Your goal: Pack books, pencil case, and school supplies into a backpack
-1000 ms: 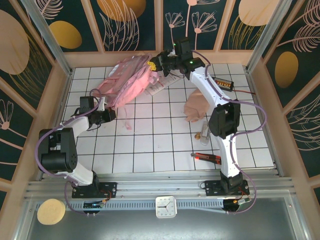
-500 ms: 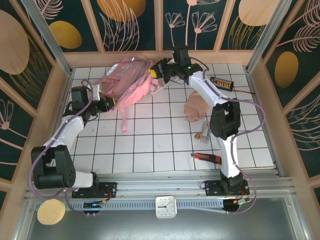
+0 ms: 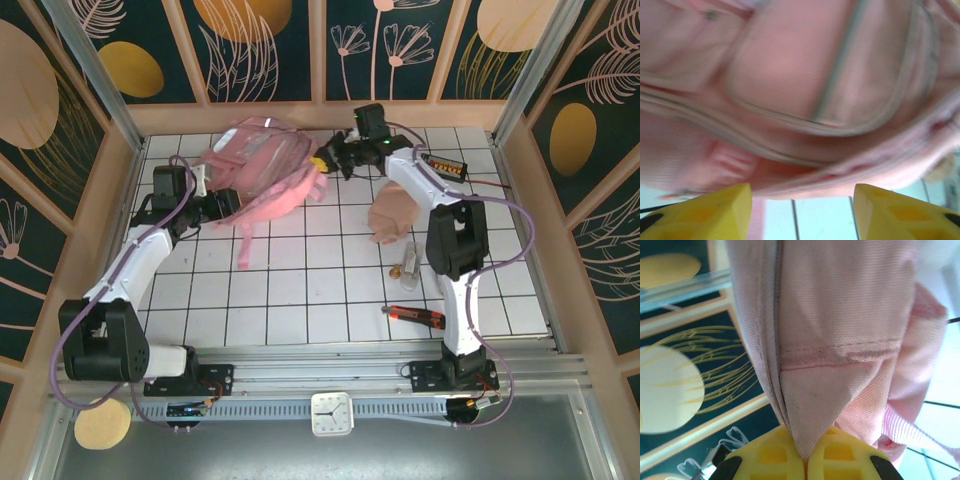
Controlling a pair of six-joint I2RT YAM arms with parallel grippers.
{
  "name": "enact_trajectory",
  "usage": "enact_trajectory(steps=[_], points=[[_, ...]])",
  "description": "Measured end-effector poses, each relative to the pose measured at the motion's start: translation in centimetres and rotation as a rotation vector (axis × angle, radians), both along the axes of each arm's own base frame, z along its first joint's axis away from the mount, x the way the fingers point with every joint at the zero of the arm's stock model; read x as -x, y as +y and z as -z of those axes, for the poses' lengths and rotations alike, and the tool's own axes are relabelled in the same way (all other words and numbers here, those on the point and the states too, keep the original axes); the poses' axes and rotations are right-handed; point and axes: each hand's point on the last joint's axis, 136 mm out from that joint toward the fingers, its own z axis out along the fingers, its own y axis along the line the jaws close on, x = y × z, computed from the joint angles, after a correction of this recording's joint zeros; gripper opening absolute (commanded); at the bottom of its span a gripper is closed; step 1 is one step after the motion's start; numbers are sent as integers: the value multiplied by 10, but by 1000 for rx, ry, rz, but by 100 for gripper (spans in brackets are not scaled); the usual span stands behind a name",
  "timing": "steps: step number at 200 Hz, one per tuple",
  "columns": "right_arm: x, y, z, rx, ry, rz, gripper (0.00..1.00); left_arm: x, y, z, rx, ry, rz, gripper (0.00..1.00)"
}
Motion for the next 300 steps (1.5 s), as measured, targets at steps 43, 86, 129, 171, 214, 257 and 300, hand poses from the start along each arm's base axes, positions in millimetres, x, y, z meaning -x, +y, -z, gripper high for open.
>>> enact_trajectory(steps=[43, 86, 129, 171, 214, 257, 300], points=[[-43, -105, 12, 269, -116, 64, 84, -33, 31, 18, -118, 109, -169, 75], [12, -49, -10, 527, -299, -92, 99, -48, 35, 47, -114, 209, -219, 85], [158, 89, 29, 603, -398, -495, 88, -19, 30, 88, -52, 343, -247, 99], [165, 88, 93, 751, -385, -557, 62, -8, 29, 92, -37, 373, -256, 99], [153, 84, 137, 860, -403, -590, 53, -7, 29, 68, -28, 313, -254, 99], [140, 90, 164, 921, -421, -622, 48, -1, 29, 57, -25, 292, -254, 99], [130, 93, 176, 975, -434, -634, 42, 9, 29, 65, -29, 317, -254, 99]])
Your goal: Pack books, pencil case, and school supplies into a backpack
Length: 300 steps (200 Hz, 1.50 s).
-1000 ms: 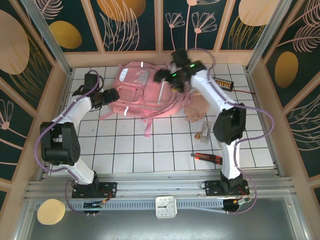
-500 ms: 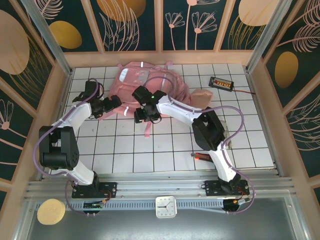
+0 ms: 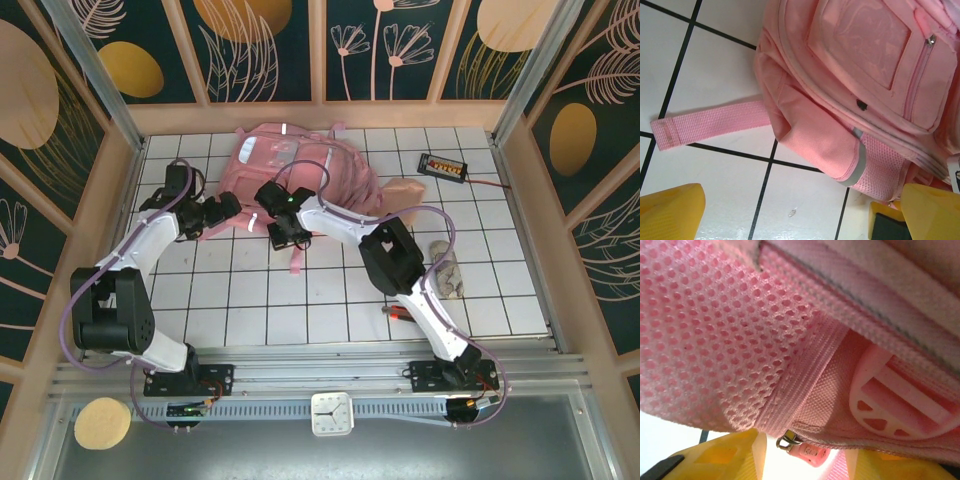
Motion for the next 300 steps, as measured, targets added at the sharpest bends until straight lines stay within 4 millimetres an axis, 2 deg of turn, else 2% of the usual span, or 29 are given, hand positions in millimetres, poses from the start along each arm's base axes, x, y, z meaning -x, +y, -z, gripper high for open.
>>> enact_trajectory(steps=[41, 67, 97, 121, 145, 157, 210, 222, 230, 236, 245, 260, 267, 300], points=[[-2, -5, 5, 39, -10, -7, 21, 10, 0, 12, 3, 32, 2, 99], [-3, -5, 4, 45, -18, -18, 0, 16, -3, 11, 22, 31, 7, 99], [-3, -4, 1, 43, -19, -21, 0, 32, -13, 15, 109, 35, -14, 99], [-1, -2, -1, 29, -6, -26, 0, 47, -29, 30, 217, 69, -57, 99], [0, 2, -7, 9, 5, -38, 0, 53, -47, 43, 315, 89, -102, 99], [0, 4, -11, 0, 8, -39, 0, 49, -53, 46, 361, 88, -129, 99], [-3, 13, -37, -70, 8, -48, 0, 11, -75, 65, 495, 90, -203, 98], [-3, 14, -41, -82, 12, -49, 0, 2, -81, 66, 515, 88, -207, 91], [-3, 15, -42, -87, 16, -49, 0, -4, -84, 66, 528, 83, -212, 82], [-3, 15, -43, -91, 18, -50, 0, -8, -87, 67, 538, 79, -215, 71], [-2, 15, -44, -94, 20, -51, 0, -13, -89, 67, 546, 72, -215, 47], [-1, 16, -45, -97, 28, -53, 0, -17, -92, 69, 556, 70, -224, 22], [0, 16, -44, -99, 32, -55, 0, -19, -93, 70, 558, 69, -224, 0], [-1, 14, -44, -96, 35, -52, 0, -29, -91, 62, 524, 61, -222, 0]])
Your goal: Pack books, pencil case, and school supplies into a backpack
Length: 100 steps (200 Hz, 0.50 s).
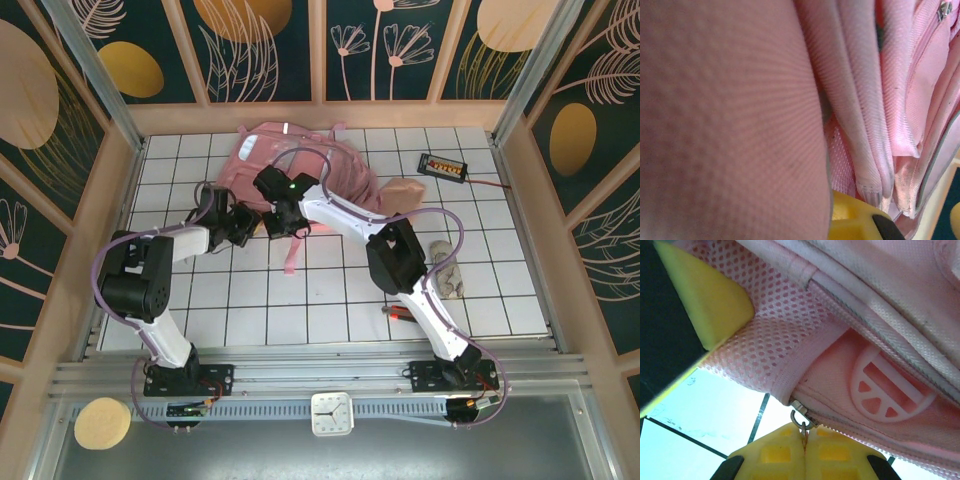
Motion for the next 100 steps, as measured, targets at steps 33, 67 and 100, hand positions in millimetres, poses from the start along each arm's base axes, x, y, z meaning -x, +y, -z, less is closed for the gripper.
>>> enact_trajectory(steps=[33, 67, 100], points=[[4, -29, 0, 23, 22, 29, 0, -5, 15, -6, -55, 6, 23, 0], [6, -100, -16, 55, 65, 121, 0, -3, 60, -5, -125, 33, 0, 0], [-26, -144, -30, 29, 47, 187, 0, -2, 84, -12, -183, 38, 14, 0]])
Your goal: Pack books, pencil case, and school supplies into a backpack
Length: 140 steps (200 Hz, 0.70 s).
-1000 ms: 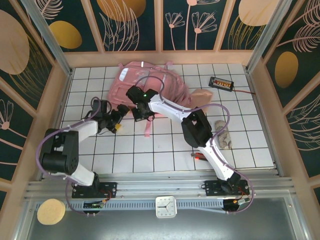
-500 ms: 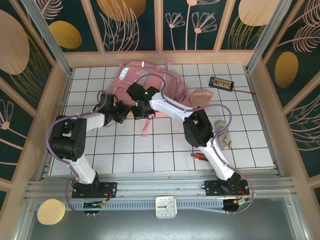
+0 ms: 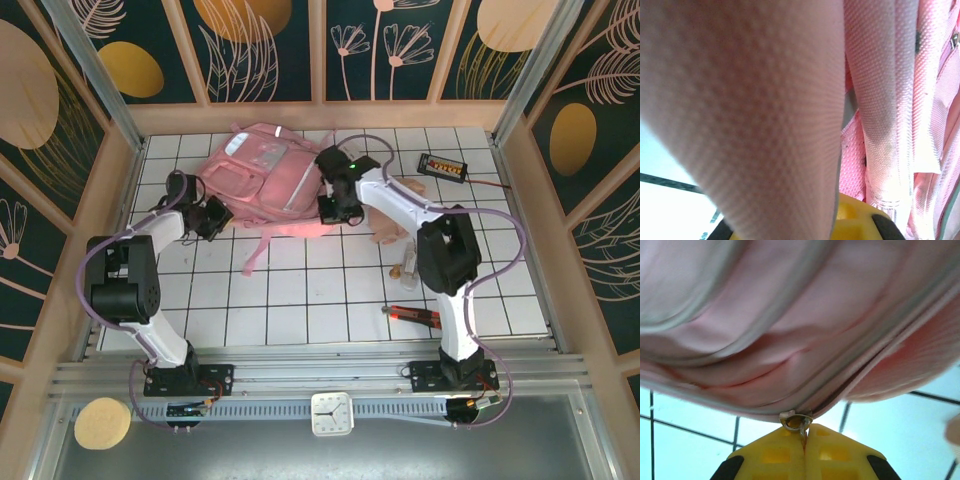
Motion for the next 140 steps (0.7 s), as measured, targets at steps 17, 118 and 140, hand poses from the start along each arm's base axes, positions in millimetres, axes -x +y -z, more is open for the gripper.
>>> enact_trajectory(steps=[17, 118, 140], points=[[-14, -16, -1, -23, 0, 18, 0, 4, 8, -1, -11, 2, 14, 18], [11, 60, -44, -220, 41, -117, 0, 40, -93, -92, -272, -276, 451, 99], [24, 78, -61, -283, 69, -146, 0, 44, -106, -110, -391, -356, 584, 85]])
